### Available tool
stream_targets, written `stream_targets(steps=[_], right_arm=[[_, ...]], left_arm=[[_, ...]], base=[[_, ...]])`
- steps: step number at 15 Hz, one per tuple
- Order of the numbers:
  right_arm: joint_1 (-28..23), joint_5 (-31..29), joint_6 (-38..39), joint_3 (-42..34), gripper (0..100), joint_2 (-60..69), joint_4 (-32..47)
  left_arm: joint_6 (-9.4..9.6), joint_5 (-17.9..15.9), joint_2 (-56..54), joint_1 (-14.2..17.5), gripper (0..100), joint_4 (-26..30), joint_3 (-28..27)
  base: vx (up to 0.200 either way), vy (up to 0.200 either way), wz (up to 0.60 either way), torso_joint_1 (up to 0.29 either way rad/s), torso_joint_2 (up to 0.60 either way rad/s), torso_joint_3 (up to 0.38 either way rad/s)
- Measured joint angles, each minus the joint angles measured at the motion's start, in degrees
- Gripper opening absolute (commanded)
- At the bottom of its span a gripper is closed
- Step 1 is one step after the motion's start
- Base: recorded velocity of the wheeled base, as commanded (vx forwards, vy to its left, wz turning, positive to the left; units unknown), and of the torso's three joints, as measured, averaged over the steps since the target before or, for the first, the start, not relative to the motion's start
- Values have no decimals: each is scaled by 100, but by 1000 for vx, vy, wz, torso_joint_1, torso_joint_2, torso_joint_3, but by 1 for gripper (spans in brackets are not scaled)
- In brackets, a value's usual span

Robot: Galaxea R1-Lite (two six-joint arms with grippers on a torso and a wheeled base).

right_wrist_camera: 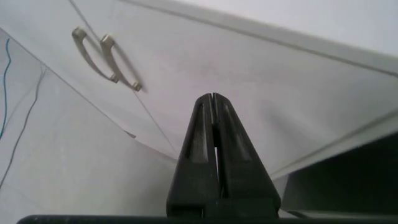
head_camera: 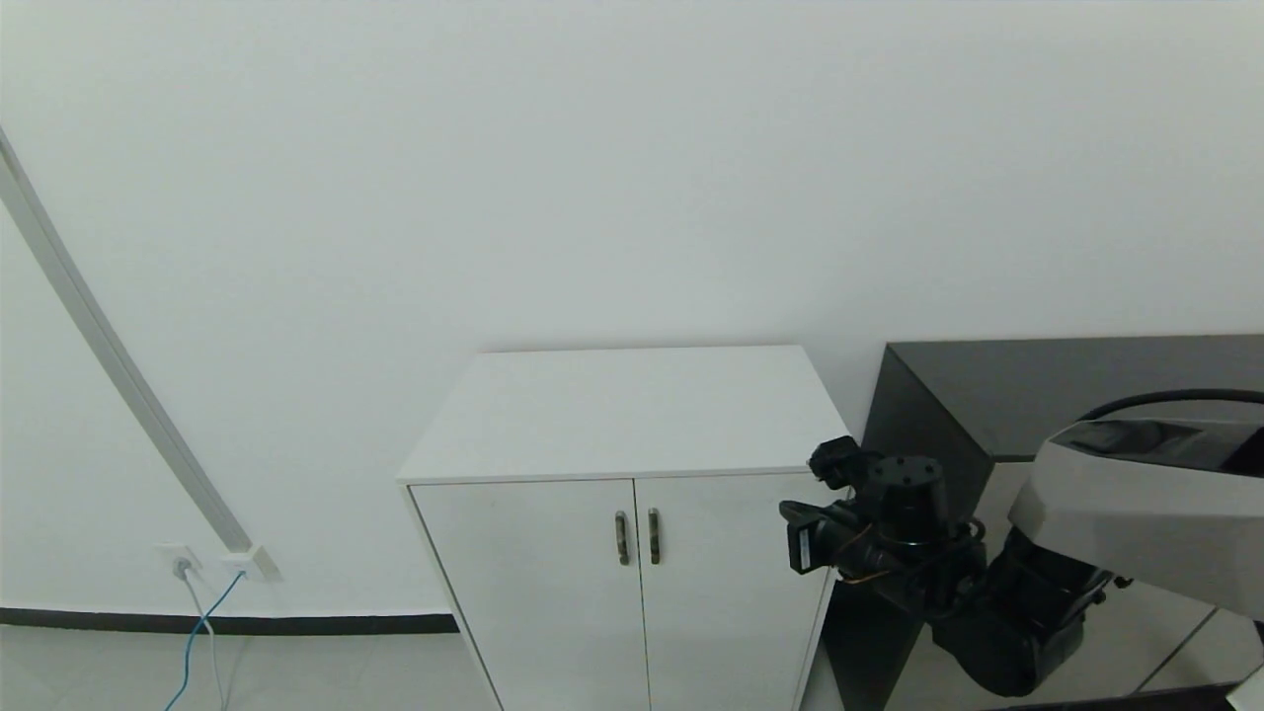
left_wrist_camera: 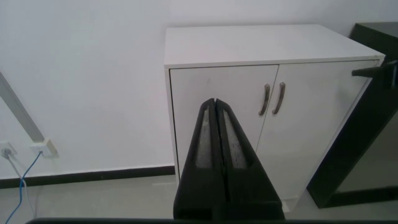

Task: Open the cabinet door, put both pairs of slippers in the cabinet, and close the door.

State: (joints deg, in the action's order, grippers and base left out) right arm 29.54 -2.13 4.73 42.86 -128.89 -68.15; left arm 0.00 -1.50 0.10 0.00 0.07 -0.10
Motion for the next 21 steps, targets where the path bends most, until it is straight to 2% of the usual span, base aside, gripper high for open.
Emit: stream_targets(steps=[3, 5, 12, 15, 21], right_arm=[[-132, -77, 0, -227, 0, 588, 333], [-219, -367, -5, -436, 0, 1036, 583], [-503, -946, -6, -1616, 0, 2314, 638], [-798, -1226, -6, -2192, 0, 2873, 635], [-1565, -1270, -169, -3422, 0, 4248, 660]], left_arm=[[-5, 2, 0, 0, 0, 0, 0], [-5, 9, 0, 0, 0, 0, 0], [-7, 9, 0, 0, 0, 2, 0], [-16, 9, 0, 0, 0, 0, 0], [-10, 9, 0, 0, 0, -2, 0]], base=[[0, 0, 0, 0, 0, 0], [0, 0, 0, 0, 0, 0], [0, 0, 0, 0, 0, 0], [0, 0, 0, 0, 0, 0], [0, 0, 0, 0, 0, 0]])
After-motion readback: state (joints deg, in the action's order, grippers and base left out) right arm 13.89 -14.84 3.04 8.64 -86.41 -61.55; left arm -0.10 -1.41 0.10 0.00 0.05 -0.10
